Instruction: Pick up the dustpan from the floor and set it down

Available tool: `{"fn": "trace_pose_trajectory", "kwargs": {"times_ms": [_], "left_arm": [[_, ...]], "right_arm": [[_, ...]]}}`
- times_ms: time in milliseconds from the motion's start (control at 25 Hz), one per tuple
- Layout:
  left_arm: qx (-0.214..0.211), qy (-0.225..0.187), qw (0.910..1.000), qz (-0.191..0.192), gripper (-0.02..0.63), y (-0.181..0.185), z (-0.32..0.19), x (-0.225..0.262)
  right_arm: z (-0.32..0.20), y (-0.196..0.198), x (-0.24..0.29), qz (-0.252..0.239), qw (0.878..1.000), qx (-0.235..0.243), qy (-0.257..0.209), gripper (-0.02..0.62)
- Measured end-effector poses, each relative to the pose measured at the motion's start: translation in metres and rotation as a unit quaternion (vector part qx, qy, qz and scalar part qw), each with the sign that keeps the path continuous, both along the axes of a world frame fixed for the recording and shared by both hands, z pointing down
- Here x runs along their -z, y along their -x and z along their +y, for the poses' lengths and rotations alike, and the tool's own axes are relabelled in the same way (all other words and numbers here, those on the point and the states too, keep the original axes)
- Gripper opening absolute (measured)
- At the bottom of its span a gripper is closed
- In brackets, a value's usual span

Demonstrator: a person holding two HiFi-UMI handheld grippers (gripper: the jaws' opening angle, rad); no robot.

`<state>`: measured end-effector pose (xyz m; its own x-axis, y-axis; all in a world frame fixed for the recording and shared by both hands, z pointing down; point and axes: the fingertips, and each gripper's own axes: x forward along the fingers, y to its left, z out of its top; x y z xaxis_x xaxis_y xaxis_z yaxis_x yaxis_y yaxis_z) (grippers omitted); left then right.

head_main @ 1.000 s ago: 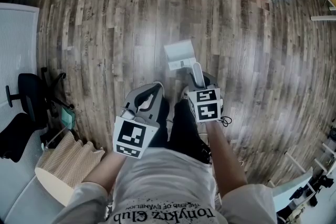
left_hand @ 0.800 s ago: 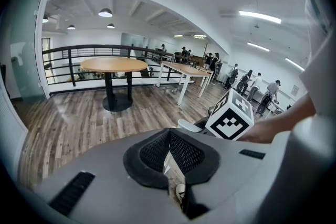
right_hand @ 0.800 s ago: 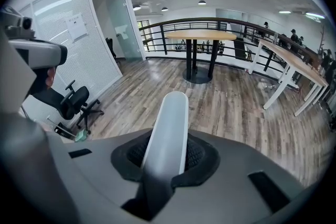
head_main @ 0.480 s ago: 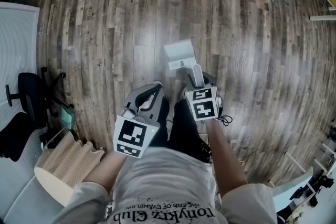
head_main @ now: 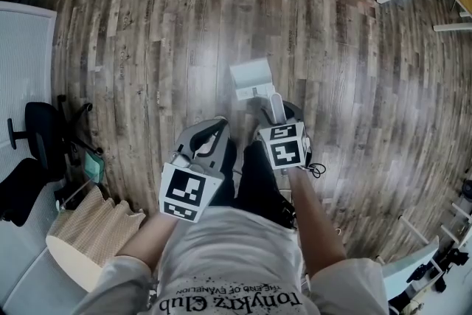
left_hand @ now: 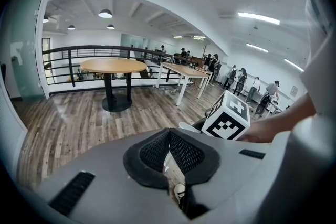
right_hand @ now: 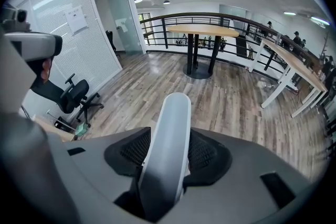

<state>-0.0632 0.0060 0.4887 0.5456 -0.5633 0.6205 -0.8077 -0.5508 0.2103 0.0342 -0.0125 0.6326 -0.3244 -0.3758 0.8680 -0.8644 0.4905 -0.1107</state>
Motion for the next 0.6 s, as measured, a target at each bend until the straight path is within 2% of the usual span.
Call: {"fn": "trace_pose_trajectory", "kwargs": {"times_ms": [600], "left_arm": [[-0.012,-0.030,0.9995,0.003,0.023,-0.011,0.007,0.030]], "right_arm": [[0.002,-0.015,0.052,-0.010,0.999,-0.020,-0.040,0.204]]}}
